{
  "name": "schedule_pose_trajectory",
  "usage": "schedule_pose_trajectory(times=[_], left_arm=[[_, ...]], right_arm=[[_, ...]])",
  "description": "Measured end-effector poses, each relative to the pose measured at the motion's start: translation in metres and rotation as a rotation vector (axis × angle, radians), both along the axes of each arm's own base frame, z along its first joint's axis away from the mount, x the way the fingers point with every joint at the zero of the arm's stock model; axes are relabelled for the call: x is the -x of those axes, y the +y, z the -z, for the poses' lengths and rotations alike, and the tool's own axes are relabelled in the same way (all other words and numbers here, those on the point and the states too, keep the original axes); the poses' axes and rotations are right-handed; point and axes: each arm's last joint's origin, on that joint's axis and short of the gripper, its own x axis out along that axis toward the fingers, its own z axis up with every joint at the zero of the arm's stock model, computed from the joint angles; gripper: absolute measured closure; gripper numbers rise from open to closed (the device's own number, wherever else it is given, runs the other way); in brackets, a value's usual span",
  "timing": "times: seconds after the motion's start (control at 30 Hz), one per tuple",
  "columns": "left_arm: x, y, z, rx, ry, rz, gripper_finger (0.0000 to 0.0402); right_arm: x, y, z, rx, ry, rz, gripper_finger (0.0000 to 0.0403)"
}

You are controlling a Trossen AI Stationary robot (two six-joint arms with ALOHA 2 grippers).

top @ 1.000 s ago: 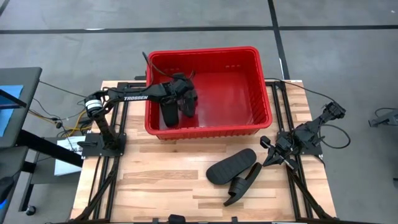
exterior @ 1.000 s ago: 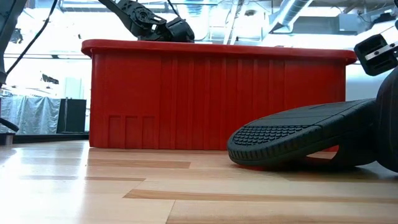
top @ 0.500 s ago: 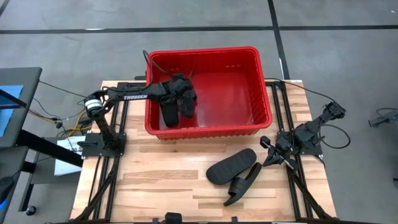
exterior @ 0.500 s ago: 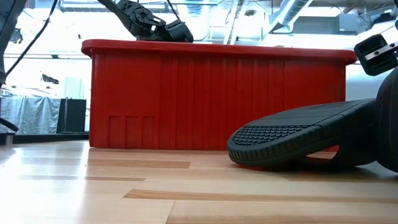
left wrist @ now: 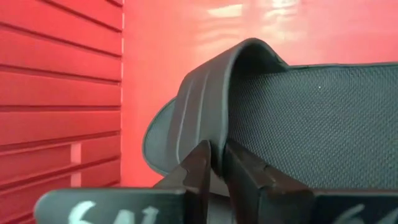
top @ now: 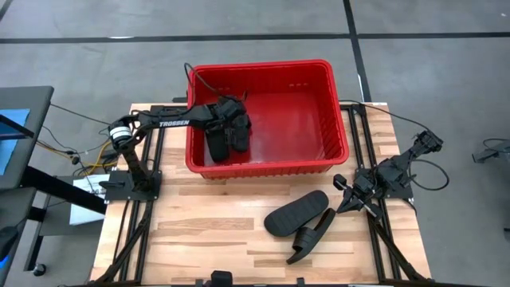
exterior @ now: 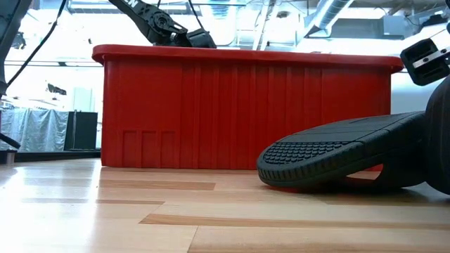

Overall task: Pick and place slides into bin
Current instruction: Adjust the black slides in the red bin

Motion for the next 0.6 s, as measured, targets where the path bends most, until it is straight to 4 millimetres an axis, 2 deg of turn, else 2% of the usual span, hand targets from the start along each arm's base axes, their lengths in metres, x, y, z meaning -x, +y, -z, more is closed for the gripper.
schedule_pose_trajectory(times=[0.27,0.6], left_arm=[[0.0001,0.0009,0.0020,0.010,0.000,0.002,0.0317],[-0.0020,0.0019,0.0006,0.005,-0.038,-0.012,0.0218]], right_arm=[[0.0000,0.0000,0.0000,0.000,0.000,0.000,0.0403],[0.0000,0.0000,0.0001,0.000,0.000,0.000,0.0403]])
